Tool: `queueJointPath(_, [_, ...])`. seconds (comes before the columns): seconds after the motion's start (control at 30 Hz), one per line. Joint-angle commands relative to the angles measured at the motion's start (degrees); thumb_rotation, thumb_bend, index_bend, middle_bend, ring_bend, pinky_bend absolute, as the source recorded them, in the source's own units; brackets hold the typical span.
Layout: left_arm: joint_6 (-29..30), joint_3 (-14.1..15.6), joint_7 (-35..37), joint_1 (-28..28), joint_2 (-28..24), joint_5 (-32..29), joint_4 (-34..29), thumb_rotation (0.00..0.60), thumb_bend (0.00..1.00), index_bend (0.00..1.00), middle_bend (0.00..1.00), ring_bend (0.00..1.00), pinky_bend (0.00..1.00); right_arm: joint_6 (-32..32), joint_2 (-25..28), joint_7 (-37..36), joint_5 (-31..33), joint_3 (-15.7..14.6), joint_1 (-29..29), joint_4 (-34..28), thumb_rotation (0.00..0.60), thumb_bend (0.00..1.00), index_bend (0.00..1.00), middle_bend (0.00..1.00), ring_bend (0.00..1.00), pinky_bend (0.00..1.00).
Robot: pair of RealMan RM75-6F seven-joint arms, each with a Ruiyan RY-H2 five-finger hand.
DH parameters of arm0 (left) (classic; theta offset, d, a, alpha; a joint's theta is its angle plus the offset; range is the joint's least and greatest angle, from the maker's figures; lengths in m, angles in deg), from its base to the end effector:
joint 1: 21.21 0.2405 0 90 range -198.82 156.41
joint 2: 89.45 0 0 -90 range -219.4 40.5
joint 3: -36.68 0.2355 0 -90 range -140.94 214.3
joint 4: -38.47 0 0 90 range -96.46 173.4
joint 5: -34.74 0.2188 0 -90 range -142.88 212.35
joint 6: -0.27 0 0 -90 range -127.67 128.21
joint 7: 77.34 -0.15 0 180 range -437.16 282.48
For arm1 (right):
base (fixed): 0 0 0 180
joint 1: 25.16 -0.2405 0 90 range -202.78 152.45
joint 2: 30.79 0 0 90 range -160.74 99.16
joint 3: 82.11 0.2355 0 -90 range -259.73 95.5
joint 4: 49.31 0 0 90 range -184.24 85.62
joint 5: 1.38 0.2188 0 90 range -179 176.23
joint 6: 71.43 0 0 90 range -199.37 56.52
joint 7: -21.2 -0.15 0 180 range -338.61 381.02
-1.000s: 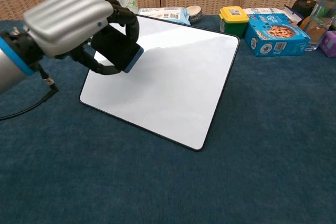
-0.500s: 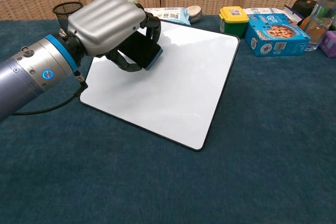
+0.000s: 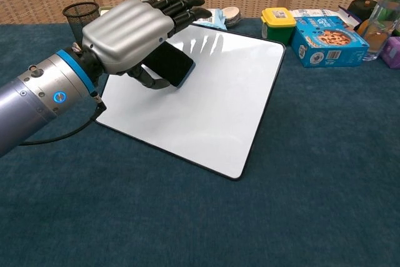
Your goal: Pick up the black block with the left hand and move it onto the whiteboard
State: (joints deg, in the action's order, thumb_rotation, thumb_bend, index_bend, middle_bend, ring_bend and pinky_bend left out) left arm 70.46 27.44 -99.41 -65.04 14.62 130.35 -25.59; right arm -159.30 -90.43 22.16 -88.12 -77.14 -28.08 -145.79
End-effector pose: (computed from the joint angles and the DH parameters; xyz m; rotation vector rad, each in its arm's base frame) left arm -0.0759 0.3204 -0.0585 -1.9353 -0.2114 -1.2001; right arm -0.2859 -0.1833 0.1697 1.3420 -0.8354 0.9298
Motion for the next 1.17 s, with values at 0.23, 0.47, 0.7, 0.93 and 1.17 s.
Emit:
queueJointPath(0.23, [3.3, 2.2, 2.1, 3.7, -7.2, -0.7, -9.9, 0.600, 0.22, 0.00, 0.00, 0.00, 0.15, 0.2, 0.0, 0.0, -0.2, -0.2, -0.1, 0.0, 0.600, 0.00, 0.05, 0.00, 0.00, 0.00])
queueJointPath(0.47, [5.6, 4.6, 1.2, 9.8, -20.3, -3.8, -25.3, 0.600, 0.19, 0.00, 0.00, 0.00, 0.12, -0.1, 0.1, 0.1, -0.7, -0.4, 0.0, -0.3, 0.600, 0.00, 0.05, 0.00, 0.00, 0.00])
queueJointPath(0.7, [6.8, 8.4, 2.5, 16.8, -35.0, -9.2, -37.9, 0.600, 0.16, 0.00, 0.00, 0.00, 0.08, -0.2, 0.0, 0.7, -0.9, -0.5, 0.0, -0.6, 0.600, 0.00, 0.05, 0.00, 0.00, 0.00])
queueJointPath(0.93, [12.9, 12.7, 12.7, 25.2, -42.3, -9.4, -37.9, 0.600, 0.16, 0.00, 0.00, 0.00, 0.08, -0.9, -0.2, 1.6, -1.5, -0.5, 0.2, -0.8, 0.600, 0.00, 0.05, 0.00, 0.00, 0.00])
queueJointPath(1.17, [16.9, 14.4, 18.0, 30.3, -43.4, -8.5, -35.4, 0.600, 0.16, 0.00, 0.00, 0.00, 0.07, -2.5, -0.9, 1.8, -2.1, -0.2, 0.6, 0.3, 0.600, 0.00, 0.01, 0.00, 0.00, 0.00])
